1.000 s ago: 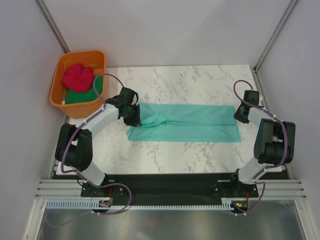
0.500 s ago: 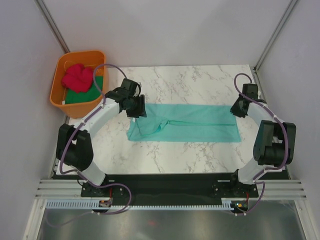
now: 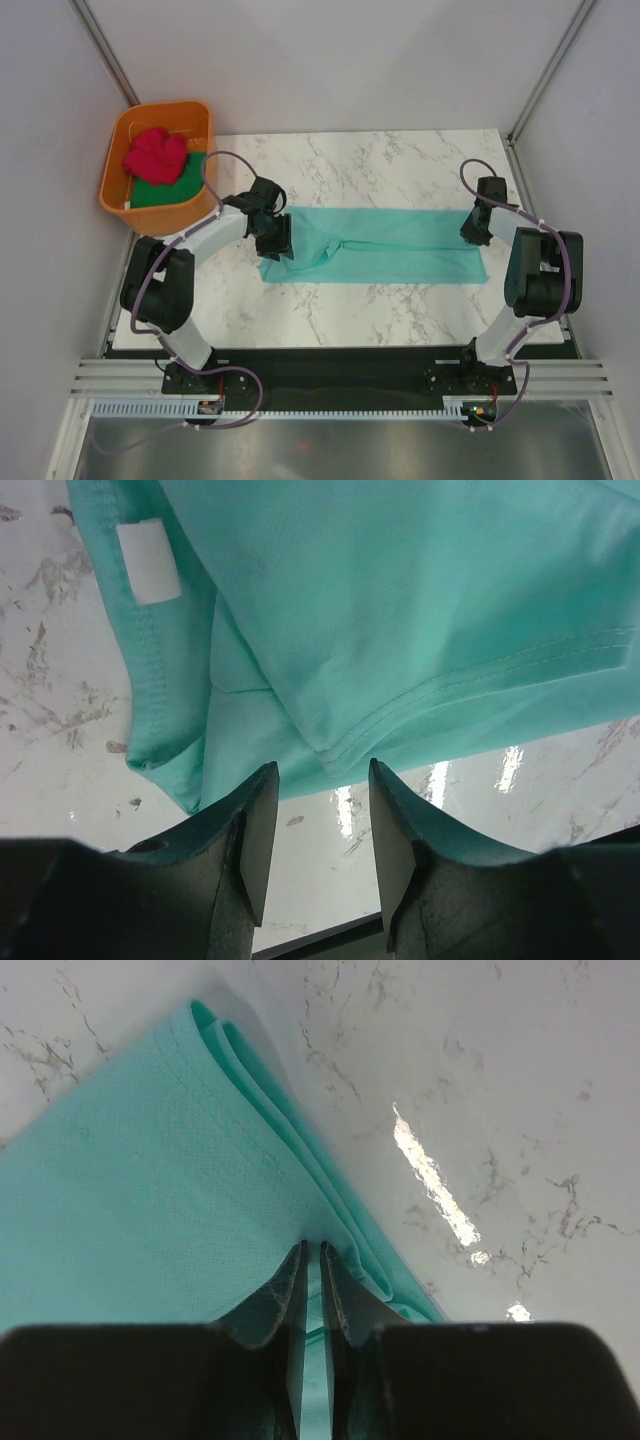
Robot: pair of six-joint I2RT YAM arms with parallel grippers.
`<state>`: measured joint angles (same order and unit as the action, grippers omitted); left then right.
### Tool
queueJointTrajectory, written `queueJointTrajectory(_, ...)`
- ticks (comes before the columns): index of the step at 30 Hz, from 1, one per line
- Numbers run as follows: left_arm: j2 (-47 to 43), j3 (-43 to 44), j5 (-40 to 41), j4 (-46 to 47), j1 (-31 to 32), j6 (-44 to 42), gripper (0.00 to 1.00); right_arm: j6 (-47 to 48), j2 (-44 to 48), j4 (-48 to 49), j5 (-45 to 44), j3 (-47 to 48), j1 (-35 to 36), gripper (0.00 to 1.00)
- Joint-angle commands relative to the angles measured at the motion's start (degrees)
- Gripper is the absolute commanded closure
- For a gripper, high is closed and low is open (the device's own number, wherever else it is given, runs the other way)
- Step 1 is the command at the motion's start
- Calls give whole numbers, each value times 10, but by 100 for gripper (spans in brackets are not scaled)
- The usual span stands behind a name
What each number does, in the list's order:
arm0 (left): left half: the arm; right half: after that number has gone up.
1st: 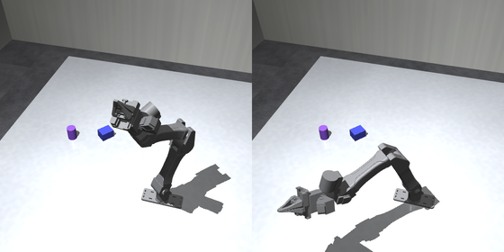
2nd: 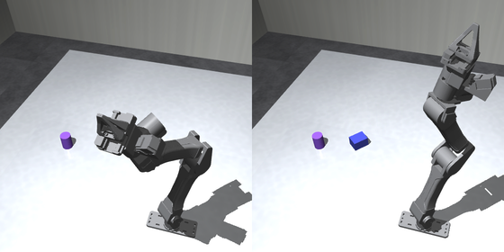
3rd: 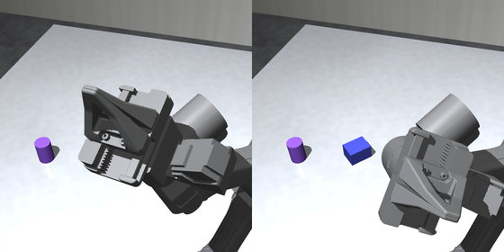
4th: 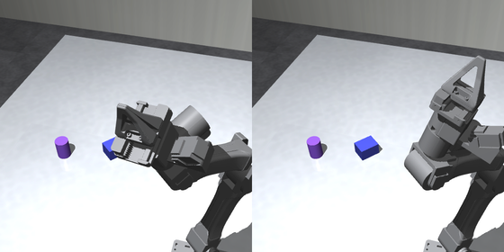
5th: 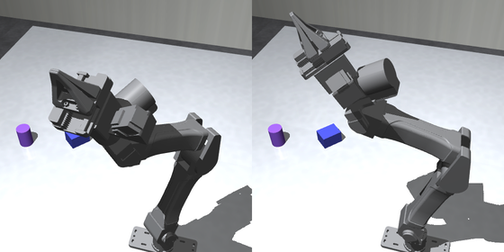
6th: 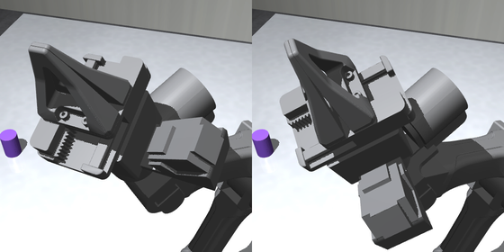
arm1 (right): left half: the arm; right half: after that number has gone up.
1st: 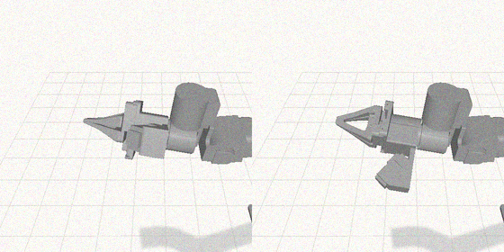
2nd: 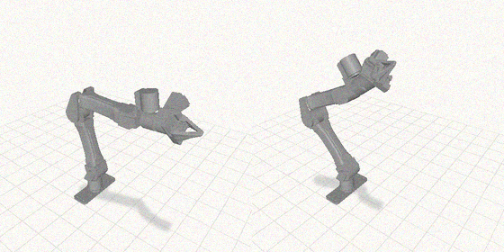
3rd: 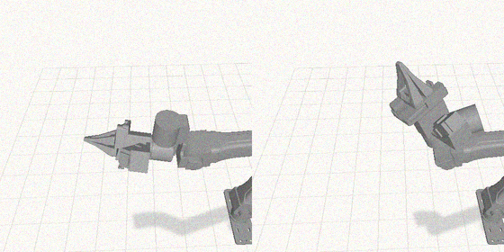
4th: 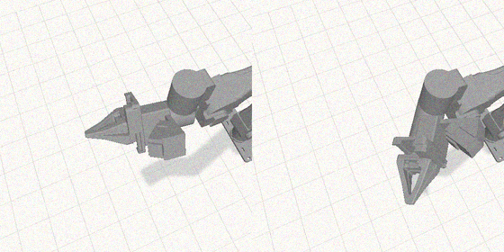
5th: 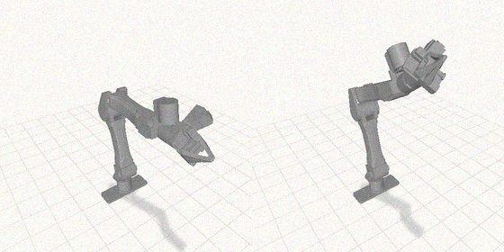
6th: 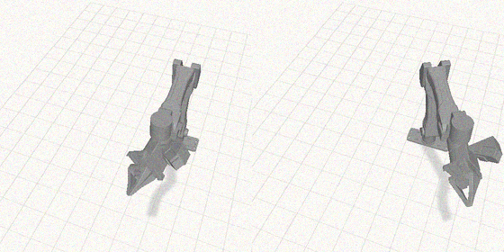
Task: Fold and stack the t-shirts
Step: Fold the tshirt
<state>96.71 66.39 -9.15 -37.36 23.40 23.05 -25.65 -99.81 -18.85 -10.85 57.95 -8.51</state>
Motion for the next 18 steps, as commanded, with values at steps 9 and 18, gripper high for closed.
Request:
queueJointTrajectory(9,-80,-1,-38,9,-28,32,50,-64,87,-31,42,50,108,69)
queueJointTrajectory(18,-117,-68,-121,62,-88,69,49,-244,38,-57,-3,102,352,56)
